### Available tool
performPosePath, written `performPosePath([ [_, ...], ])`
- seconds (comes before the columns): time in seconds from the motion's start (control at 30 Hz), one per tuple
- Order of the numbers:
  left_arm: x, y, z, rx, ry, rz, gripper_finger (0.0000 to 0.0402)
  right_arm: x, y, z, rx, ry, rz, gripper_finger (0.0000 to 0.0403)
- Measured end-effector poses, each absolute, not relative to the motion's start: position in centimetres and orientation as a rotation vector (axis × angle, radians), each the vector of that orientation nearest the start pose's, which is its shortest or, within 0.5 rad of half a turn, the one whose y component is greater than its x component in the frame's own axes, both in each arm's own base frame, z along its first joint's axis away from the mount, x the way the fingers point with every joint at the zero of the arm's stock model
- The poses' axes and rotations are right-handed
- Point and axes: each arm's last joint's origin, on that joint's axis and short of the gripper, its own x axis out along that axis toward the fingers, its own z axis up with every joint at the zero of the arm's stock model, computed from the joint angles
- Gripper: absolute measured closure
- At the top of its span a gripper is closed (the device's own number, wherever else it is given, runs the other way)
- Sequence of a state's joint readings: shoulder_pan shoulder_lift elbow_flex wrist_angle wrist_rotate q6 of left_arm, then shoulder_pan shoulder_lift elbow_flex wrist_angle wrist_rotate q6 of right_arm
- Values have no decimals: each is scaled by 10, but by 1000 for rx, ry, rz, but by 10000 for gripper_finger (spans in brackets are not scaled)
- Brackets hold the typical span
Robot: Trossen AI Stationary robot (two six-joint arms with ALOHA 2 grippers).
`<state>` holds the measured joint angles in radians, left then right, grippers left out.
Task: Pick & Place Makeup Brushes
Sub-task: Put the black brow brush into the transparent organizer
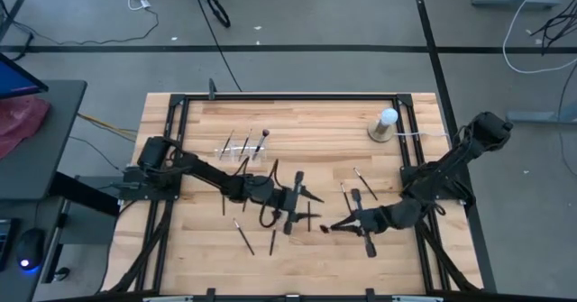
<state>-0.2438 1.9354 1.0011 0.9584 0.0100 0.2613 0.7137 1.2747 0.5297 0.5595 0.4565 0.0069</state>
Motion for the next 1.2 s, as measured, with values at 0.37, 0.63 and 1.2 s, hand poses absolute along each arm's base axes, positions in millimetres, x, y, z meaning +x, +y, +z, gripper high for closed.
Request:
performPosePath([
  [0.37,393,-132,218,423,-184,-362,142,208,153,221,-99,116,365,395],
  [0.63,400,-135,228,400,-169,-371,199,209,152,222,-95,111,358,395],
  [1.2,401,-132,229,393,-185,-417,370,211,149,222,-86,112,343,395],
])
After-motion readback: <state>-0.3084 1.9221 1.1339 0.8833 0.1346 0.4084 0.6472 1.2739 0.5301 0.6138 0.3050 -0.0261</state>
